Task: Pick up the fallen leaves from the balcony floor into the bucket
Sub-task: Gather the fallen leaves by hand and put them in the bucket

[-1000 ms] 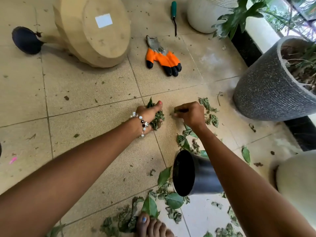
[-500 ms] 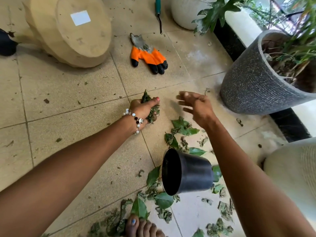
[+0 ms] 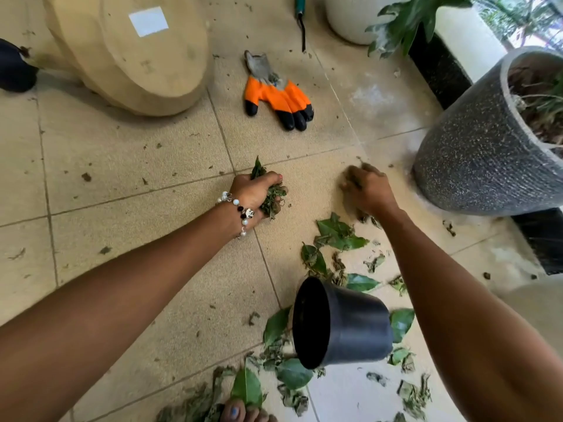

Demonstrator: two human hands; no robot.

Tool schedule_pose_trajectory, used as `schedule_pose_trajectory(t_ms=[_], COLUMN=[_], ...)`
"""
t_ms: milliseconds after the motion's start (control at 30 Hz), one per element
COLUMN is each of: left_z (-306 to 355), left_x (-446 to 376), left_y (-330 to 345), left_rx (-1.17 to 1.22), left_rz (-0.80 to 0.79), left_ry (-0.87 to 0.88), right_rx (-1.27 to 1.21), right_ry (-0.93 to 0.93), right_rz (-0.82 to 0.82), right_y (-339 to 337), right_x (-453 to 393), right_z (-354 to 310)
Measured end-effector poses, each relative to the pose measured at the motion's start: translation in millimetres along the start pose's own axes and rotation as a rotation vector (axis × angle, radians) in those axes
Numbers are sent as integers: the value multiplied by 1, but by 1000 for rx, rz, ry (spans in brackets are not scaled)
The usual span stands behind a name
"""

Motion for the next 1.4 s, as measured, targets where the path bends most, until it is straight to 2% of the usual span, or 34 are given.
schedule_pose_trajectory(t_ms=[100, 267, 400, 433, 533, 667, 733, 833, 900, 967, 1033, 1133, 1200, 1267, 1333, 1400], left_z=[-9, -19, -17, -16, -18, -20, -24, -33, -35, -31, -27, -20, -18, -18, -18, -16], left_x=[1, 13, 24, 25, 31, 43, 49, 53, 56, 63, 71, 79, 87, 90, 88, 88], left_y=[0, 8, 5, 3, -2, 2, 5, 7, 11, 20, 29, 39, 43, 43, 39, 33], left_rx=[-42, -128, -166, -161, -155, -161, -142, -142, -140, -122, -103, -49, -7, 5, -2, -3], left_rz=[12, -22, -20, -17, -4, -21, -31, -44, -85, -146, -196, -217, -232, -249, -224, -168], left_ry=[-14, -35, -26, -21, -30, -48, -63, -96, -99, -86, -94, -100, -95, -90, -74, -48], right_rx=[89, 30, 165, 168, 138, 61, -46, -381, -669, -802, -723, -502, -441, -351, -332, -540], right_ry=[-109, -61, -91, -101, -112, 19, 78, 106, 7, -119, -188, -246, -269, -303, -311, -324], right_rz=[37, 101, -116, -127, -54, 54, 127, 268, 291, 240, 222, 329, 342, 281, 108, -70], right_y=[8, -6, 14, 20, 33, 38, 34, 18, 8, 1, -3, -3, 3, 5, 12, 18], right_x=[16, 43, 65, 71, 88, 105, 108, 113, 118, 122, 131, 143, 148, 151, 149, 150], right_z=[-5, 21, 25, 26, 27, 18, 15, 5, -16, -49, -83, -119, -132, -143, -149, -149])
Point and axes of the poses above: each hand's wrist, its own x-axis away from the middle knuckle, its own y-axis out of the palm, z = x × y, the point moved 6 cm from there along -x, towards the middle knuckle, and after that the axes turned 15 degrees about -z, right-handed, at the moved point
